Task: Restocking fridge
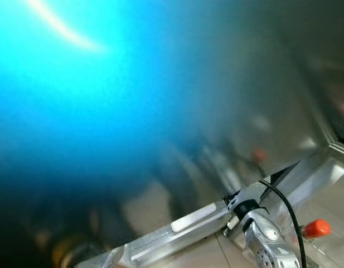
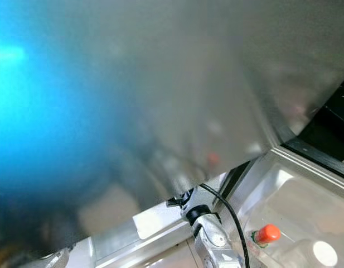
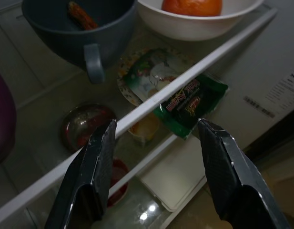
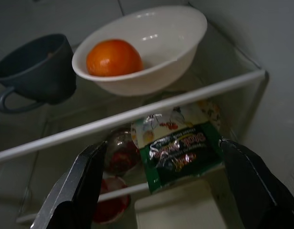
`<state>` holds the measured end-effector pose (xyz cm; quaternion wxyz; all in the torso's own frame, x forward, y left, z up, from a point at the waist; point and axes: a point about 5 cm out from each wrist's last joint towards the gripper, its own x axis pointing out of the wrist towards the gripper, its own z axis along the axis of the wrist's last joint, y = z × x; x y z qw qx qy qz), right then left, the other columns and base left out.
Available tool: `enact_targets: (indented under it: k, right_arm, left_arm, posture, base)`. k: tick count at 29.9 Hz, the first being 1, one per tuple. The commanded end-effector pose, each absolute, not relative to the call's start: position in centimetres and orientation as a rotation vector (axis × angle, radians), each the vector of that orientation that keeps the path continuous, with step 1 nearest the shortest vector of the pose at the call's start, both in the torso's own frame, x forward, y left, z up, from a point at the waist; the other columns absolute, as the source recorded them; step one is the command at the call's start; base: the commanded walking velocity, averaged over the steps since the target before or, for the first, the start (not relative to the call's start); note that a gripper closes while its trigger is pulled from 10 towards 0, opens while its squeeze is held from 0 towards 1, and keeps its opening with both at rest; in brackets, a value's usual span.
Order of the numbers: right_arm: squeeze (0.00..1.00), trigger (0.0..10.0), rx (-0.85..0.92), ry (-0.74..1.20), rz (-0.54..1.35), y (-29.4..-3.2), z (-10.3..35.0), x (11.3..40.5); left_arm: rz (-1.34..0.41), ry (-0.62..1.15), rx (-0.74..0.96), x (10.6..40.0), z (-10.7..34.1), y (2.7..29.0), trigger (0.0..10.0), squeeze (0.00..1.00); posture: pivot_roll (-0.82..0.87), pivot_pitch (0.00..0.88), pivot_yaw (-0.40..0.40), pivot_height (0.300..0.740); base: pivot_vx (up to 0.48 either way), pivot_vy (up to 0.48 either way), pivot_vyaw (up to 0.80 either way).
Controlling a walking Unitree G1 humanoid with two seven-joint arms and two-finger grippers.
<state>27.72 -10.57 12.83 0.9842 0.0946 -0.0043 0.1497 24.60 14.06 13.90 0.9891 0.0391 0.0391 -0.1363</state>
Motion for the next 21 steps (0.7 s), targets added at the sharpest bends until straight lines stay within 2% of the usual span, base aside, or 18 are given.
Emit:
enact_targets:
  k: [1, 11, 12, 21]
  right_arm:
    - [0.0, 10.0, 0.178, 0.039, 0.331, -10.2, 11.6, 27.1]
    - [0.0, 10.0, 0.109, 0.19, 0.426, -9.8, 7.5, 25.3]
    - [0.0, 10.0, 0.079, 0.234, 0.43, -10.1, 6.2, 24.7]
    - [0.0, 10.0, 0.031, 0.331, 0.398, -11.8, 3.4, 23.6]
  left_arm:
    - [-0.274, 0.068, 0.078, 24.3, 13.8, 14.2, 10.0, 0.0]
    - [-0.198, 0.214, 0.067, 23.2, 10.0, 15.9, 10.0, 0.0]
    - [-0.175, 0.26, 0.074, 22.7, 8.8, 16.4, 10.0, 0.0]
    - [-0.092, 0.406, 0.113, 20.7, 4.6, 18.7, 10.0, 0.0]
  posture:
    - [-0.02, 0.187, 0.035, 0.74]
    - [-0.02, 0.188, 0.031, 0.74]
    - [-0.02, 0.188, 0.029, 0.74]
    - [-0.02, 0.188, 0.025, 0.74]
  base:
    - [0.0, 0.0, 0.0]
    - [0.0, 0.0, 0.0]
    - [0.0, 0.0, 0.0]
    - [0.0, 0.0, 0.0]
